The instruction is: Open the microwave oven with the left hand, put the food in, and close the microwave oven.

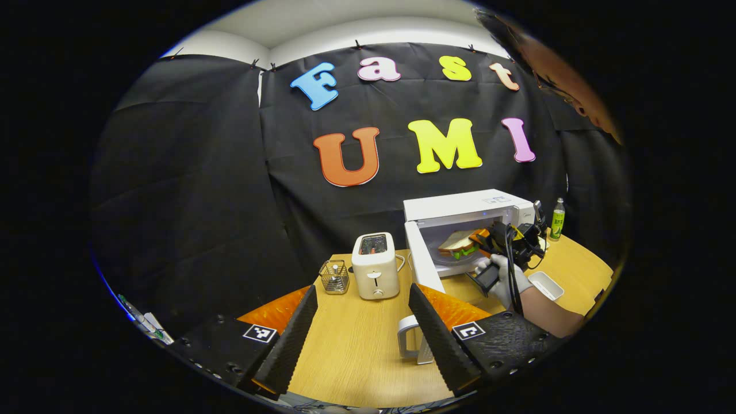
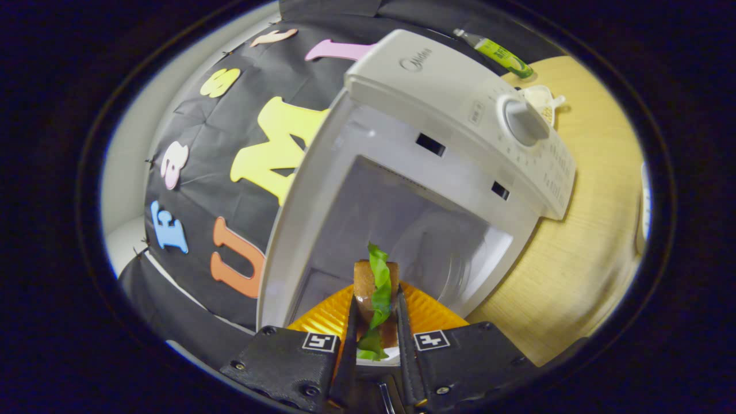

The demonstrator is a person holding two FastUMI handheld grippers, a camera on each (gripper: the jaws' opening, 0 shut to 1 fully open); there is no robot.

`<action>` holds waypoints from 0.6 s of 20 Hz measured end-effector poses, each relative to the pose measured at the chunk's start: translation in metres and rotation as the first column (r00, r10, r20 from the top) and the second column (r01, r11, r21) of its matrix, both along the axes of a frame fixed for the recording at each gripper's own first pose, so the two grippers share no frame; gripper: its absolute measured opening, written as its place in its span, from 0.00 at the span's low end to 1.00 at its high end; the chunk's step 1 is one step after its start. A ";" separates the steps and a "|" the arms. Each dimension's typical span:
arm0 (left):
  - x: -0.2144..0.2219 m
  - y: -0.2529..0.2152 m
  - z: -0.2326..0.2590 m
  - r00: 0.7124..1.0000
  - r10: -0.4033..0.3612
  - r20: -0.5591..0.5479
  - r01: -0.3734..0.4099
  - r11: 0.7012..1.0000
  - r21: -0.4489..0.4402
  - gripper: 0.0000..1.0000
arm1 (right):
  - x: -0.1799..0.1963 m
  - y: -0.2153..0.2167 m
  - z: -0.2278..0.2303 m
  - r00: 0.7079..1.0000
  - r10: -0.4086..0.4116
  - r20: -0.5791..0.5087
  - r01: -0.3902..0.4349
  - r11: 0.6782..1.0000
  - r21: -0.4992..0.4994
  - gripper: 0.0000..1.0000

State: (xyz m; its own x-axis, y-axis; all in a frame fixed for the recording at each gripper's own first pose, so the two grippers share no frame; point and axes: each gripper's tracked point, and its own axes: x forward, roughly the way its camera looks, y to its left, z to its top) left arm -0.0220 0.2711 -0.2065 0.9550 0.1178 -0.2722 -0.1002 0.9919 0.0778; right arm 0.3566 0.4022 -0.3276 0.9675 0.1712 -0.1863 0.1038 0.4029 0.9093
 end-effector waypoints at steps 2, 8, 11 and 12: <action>0.003 0.005 0.000 1.000 0.002 -0.001 -0.002 1.000 0.015 0.95 | 0.015 0.002 -0.013 1.000 -0.017 0.003 0.017 0.999 -0.038 0.35; 0.004 0.007 -0.003 1.000 0.007 -0.003 -0.007 1.000 0.025 0.95 | 0.025 0.003 -0.035 0.999 -0.038 -0.009 0.035 0.964 -0.263 0.42; 0.004 0.008 -0.004 1.000 0.007 0.001 -0.007 1.000 0.024 0.95 | 0.021 -0.001 -0.042 0.999 -0.035 -0.037 0.014 0.887 -0.462 0.43; 0.004 0.008 -0.003 1.000 0.010 0.004 -0.011 1.000 0.025 0.95 | 0.021 -0.005 -0.040 0.999 -0.037 -0.033 0.015 0.858 -0.513 0.66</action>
State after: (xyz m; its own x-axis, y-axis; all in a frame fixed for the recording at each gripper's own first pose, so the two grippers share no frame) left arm -0.0183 0.2793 -0.2098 0.9548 0.1346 -0.2650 -0.1110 0.9886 0.1022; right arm 0.3772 0.3970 -0.3678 0.9600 0.0156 -0.2796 0.1527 0.8077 0.5694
